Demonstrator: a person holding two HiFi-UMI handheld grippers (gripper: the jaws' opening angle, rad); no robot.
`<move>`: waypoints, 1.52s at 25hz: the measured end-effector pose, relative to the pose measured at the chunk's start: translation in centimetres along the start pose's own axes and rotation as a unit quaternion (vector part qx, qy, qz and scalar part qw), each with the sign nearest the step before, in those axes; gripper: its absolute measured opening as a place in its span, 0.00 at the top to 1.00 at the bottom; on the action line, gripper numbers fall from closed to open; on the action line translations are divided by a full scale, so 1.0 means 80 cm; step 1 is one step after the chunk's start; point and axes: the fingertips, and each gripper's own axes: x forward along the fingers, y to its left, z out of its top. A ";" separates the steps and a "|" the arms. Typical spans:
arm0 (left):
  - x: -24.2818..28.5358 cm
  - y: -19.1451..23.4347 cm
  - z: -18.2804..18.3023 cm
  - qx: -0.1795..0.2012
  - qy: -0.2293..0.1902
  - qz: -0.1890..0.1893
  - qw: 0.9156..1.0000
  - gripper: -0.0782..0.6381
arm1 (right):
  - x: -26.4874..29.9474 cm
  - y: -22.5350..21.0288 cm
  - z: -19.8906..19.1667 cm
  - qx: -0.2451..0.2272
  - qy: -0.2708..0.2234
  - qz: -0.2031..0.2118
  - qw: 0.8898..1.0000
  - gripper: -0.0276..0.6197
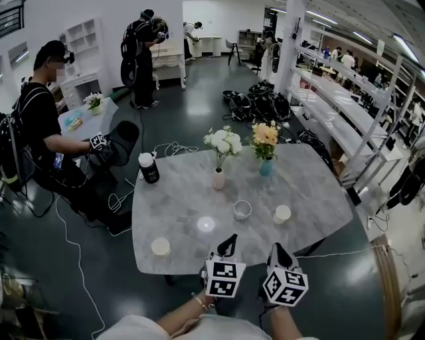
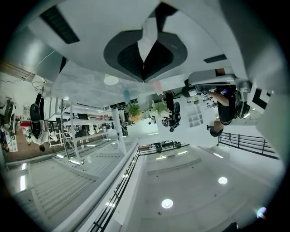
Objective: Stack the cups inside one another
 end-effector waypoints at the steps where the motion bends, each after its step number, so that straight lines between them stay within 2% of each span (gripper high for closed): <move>1: 0.006 0.001 -0.001 -0.001 0.000 -0.001 1.000 0.90 | 0.004 -0.002 0.000 0.001 0.002 -0.001 1.000 0.95; 11: 0.046 -0.006 -0.019 -0.008 0.039 -0.003 0.999 0.90 | 0.030 -0.040 -0.013 0.019 0.027 -0.009 0.999 0.95; 18: 0.089 -0.012 -0.007 -0.015 0.049 0.024 0.998 0.90 | 0.072 -0.060 0.015 0.001 0.024 0.037 0.999 0.95; 25: 0.120 -0.020 0.010 -0.003 0.042 0.027 0.999 0.90 | 0.099 -0.075 0.032 -0.001 0.021 0.050 0.999 0.95; 38: 0.159 -0.052 -0.040 -0.014 0.094 0.007 0.995 0.90 | 0.127 -0.129 0.004 0.019 0.041 0.035 0.998 0.94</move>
